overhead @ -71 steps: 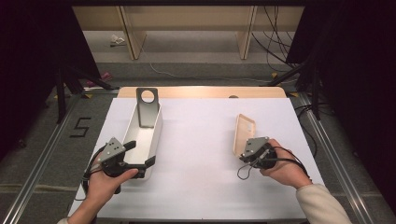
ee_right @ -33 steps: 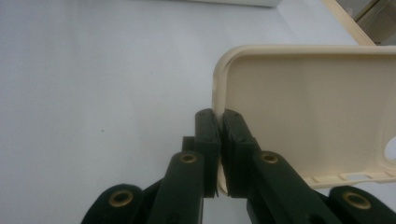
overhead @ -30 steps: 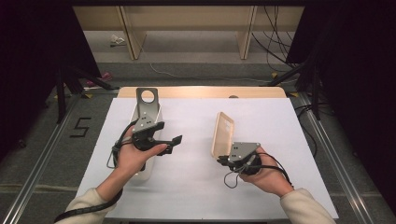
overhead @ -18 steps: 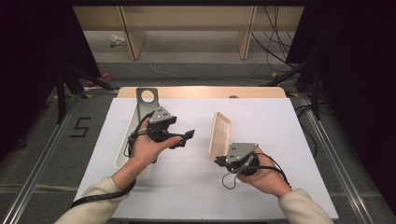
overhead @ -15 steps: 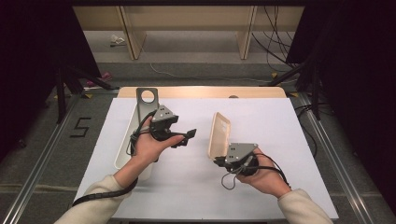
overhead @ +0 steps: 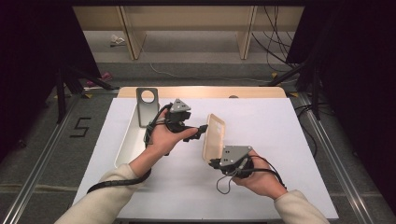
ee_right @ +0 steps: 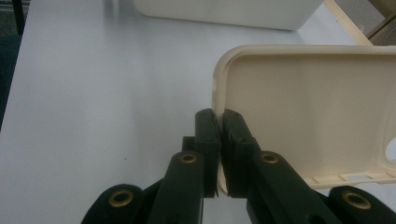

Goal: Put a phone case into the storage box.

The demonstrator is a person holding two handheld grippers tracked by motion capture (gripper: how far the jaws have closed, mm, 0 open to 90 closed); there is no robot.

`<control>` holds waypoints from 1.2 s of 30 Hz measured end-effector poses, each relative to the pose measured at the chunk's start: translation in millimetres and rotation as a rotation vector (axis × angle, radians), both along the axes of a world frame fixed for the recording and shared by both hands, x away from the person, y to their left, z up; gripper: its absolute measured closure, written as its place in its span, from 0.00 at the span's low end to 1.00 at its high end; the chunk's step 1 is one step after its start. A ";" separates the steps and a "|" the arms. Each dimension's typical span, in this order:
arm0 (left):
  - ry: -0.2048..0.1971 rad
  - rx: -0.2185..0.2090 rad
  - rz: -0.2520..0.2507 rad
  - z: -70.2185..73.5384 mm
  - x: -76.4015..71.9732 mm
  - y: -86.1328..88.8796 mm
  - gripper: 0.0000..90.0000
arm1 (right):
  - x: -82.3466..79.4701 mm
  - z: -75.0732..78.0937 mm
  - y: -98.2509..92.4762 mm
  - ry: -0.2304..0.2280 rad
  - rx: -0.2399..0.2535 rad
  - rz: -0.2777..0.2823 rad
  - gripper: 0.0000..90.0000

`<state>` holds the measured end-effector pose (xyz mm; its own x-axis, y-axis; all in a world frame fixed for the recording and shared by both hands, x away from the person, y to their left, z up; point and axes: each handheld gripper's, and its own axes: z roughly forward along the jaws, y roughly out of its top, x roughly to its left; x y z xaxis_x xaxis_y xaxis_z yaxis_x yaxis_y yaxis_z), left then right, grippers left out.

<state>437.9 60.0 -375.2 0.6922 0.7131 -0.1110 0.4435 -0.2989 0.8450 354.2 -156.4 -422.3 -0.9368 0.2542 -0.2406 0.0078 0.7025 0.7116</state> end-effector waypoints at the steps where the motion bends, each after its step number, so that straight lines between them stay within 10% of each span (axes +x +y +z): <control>1: 0.009 0.001 0.001 0.1 2.8 -2.6 0.23 | -0.2 0.2 0.6 -0.002 0.002 0.004 0.96; 16: 0.132 0.019 0.062 -2.2 31.0 -18.7 0.40 | -4.8 2.7 7.4 -0.028 -0.012 0.027 0.96; 36: 0.270 -0.089 0.106 -8.3 32.2 -16.1 0.80 | -9.1 1.5 13.4 -0.058 -0.057 0.060 0.96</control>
<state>470.1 43.9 -383.5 0.5512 0.7592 -0.3461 0.6802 -0.1686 0.7134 345.1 -143.0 -420.8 -0.9340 0.1820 -0.3074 -0.0759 0.7398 0.6685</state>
